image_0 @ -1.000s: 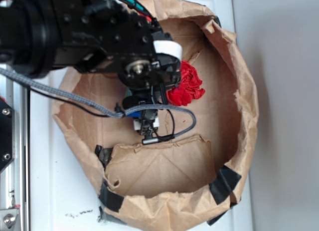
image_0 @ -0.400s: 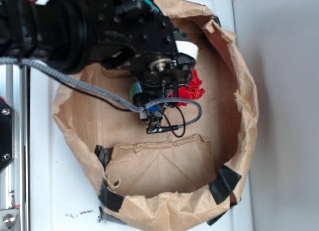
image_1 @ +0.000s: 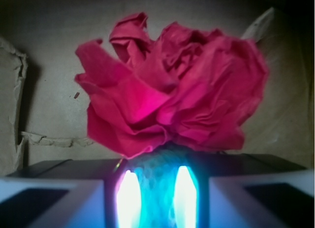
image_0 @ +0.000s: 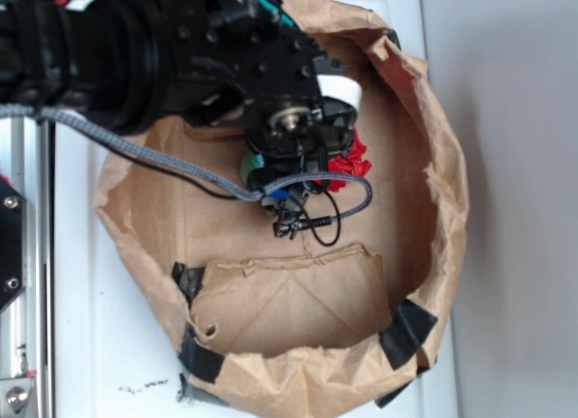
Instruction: Grab the green ball.
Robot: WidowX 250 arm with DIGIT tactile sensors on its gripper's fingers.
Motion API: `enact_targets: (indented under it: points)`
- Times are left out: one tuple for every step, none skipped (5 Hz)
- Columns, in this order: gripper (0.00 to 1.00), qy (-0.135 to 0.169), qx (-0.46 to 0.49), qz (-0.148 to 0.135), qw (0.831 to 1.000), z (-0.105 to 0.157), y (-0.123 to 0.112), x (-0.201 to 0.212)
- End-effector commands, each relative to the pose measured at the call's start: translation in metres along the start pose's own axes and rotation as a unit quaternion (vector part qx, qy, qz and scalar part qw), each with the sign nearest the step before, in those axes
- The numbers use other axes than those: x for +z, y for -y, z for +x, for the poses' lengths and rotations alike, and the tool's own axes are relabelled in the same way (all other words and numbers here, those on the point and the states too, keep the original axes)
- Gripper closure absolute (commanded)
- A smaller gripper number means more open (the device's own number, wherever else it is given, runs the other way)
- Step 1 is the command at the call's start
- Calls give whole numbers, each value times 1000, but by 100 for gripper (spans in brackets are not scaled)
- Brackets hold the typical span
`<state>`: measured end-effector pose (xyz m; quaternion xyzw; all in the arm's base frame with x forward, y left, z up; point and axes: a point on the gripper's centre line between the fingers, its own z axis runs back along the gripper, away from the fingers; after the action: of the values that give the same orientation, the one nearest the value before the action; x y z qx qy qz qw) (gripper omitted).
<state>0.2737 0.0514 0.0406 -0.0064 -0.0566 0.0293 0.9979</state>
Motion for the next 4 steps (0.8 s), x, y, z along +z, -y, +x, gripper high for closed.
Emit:
enact_targets:
  points:
    - [100, 75, 6, -38, 996, -12, -21, 32]
    - [100, 98, 17, -61, 993, -22, -20, 61]
    - [100, 103, 16, -66, 992, -16, 13, 98]
    - [100, 111, 11, -62, 992, -16, 13, 103]
